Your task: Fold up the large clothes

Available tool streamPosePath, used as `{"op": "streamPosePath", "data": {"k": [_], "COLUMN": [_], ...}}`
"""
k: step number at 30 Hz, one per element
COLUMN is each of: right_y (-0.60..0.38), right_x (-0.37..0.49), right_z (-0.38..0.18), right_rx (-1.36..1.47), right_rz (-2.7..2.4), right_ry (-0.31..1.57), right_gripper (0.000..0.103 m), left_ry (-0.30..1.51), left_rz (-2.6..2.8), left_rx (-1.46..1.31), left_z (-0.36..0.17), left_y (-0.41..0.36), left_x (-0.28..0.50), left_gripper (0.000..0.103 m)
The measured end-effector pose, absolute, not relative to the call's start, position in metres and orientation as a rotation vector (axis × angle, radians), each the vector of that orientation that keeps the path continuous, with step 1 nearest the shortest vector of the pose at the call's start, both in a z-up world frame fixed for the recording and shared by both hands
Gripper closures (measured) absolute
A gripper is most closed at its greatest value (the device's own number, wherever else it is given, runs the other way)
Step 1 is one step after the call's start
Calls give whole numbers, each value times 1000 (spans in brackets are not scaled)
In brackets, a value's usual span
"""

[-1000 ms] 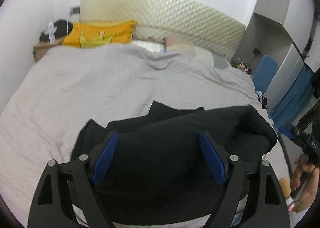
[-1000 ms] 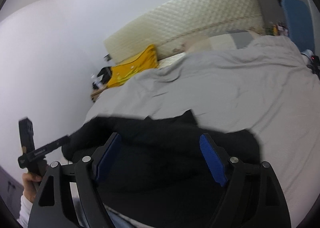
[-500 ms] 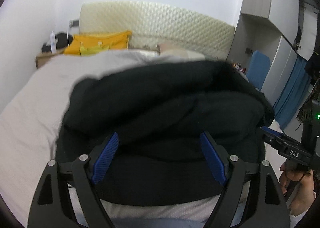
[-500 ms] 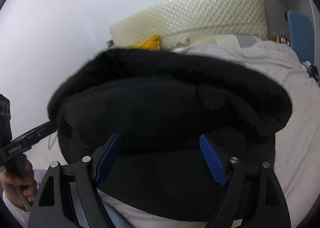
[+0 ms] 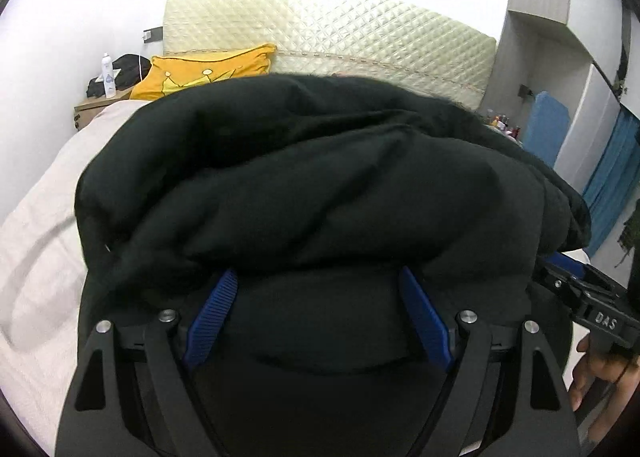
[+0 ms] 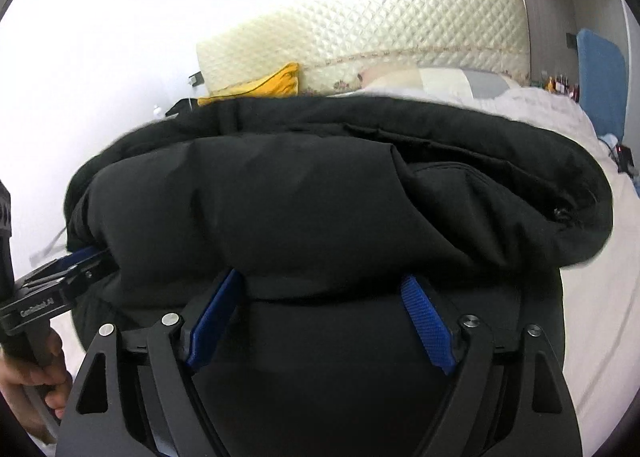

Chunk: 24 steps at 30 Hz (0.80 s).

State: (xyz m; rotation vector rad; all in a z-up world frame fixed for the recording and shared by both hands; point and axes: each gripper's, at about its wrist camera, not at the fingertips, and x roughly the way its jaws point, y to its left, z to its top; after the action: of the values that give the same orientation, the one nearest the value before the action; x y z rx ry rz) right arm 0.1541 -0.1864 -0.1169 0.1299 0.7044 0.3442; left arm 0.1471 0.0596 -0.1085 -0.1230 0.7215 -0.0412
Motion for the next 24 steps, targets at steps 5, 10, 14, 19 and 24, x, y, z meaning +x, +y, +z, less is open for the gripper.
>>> {"op": "streamPosePath", "data": {"k": [5, 10, 14, 19, 24], "right_y": [-184, -179, -178, -170, -170], "right_x": [184, 202, 217, 234, 262], "right_z": [-125, -139, -144, -152, -159], "right_rx": [120, 103, 91, 98, 114], "right_rz": [314, 304, 286, 275, 271], "right_ry": [704, 709, 714, 730, 770], "right_gripper": [21, 18, 14, 8, 6], "left_ry": [739, 756, 757, 775, 805], "left_rz": [8, 22, 22, 26, 34], "left_rx": [-78, -54, -23, -16, 4], "left_z": [-119, -136, -141, -148, -158], "left_y": [57, 59, 52, 51, 48], "left_x": [183, 210, 226, 252, 278], "left_gripper": [20, 20, 20, 20, 20]}}
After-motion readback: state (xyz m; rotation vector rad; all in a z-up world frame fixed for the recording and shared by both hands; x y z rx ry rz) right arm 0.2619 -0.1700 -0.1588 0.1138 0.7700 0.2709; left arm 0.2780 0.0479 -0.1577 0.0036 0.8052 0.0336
